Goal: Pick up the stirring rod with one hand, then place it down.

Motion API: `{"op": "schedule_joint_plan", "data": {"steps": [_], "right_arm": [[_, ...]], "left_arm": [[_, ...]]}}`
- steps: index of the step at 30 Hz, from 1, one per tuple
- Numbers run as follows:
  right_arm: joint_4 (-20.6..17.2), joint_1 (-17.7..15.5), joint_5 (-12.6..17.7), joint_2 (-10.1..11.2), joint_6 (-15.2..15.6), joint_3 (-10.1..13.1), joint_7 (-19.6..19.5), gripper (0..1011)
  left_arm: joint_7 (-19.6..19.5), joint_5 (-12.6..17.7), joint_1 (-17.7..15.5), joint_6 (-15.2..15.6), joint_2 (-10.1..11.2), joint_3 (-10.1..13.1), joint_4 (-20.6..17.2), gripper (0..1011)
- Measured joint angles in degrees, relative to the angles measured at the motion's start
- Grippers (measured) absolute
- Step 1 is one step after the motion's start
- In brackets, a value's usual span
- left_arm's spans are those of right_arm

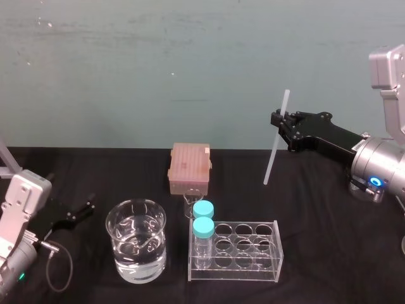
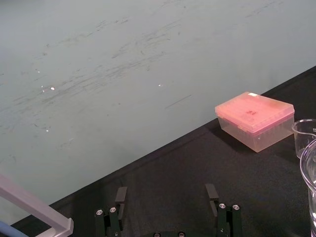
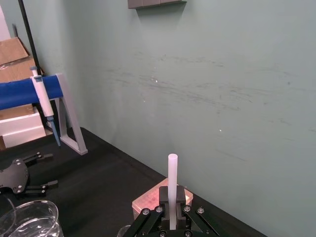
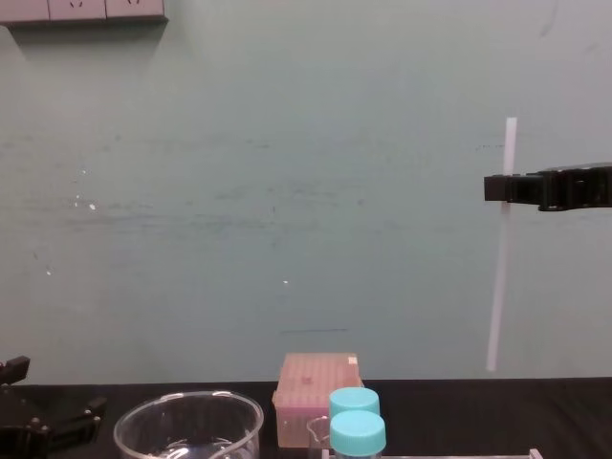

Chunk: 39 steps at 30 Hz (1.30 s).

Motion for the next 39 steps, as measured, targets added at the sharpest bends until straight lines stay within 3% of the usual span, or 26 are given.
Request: {"op": "schedule_joint_plan", "data": {"steps": [39], "right_arm": [[0.0,0.0,0.0,0.0,0.0,0.0,0.0,72]], "left_arm": [[0.0,0.0,0.0,0.0,0.0,0.0,0.0,1005]]}}
